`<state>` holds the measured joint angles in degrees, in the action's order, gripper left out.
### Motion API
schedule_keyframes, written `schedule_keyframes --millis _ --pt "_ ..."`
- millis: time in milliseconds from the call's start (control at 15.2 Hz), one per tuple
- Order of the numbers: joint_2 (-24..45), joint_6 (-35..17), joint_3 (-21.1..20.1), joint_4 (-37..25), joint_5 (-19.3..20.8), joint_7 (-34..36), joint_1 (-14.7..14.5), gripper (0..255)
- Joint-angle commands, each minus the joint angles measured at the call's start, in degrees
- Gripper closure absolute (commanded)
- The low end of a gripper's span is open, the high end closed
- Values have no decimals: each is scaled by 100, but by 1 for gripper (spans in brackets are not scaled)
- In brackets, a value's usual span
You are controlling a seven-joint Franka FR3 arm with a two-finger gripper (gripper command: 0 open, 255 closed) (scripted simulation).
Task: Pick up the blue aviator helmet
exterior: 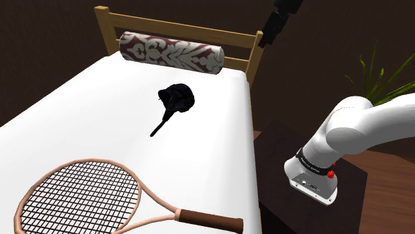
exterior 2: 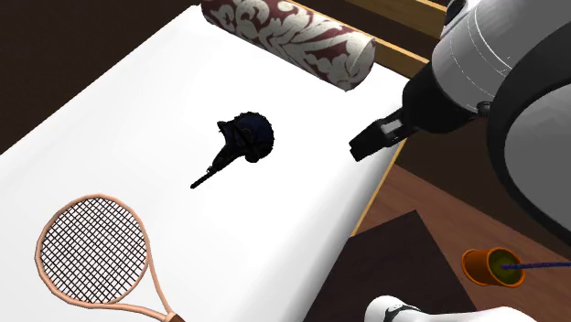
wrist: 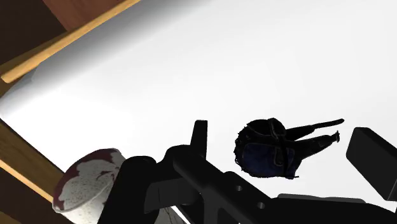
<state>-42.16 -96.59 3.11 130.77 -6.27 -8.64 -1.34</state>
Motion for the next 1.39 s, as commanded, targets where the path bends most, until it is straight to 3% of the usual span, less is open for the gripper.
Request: schedule_keyframes --millis 0,660,1056,1320 --pt "0 0 0 0 0 0 0 0" --pt "193 -1906 -1345 1208 -890 2413 128 0" --pt "972 -3164 -2268 1333 -1249 3895 281 0" --pt "1726 -3984 -2931 1166 -1230 4977 532 0"
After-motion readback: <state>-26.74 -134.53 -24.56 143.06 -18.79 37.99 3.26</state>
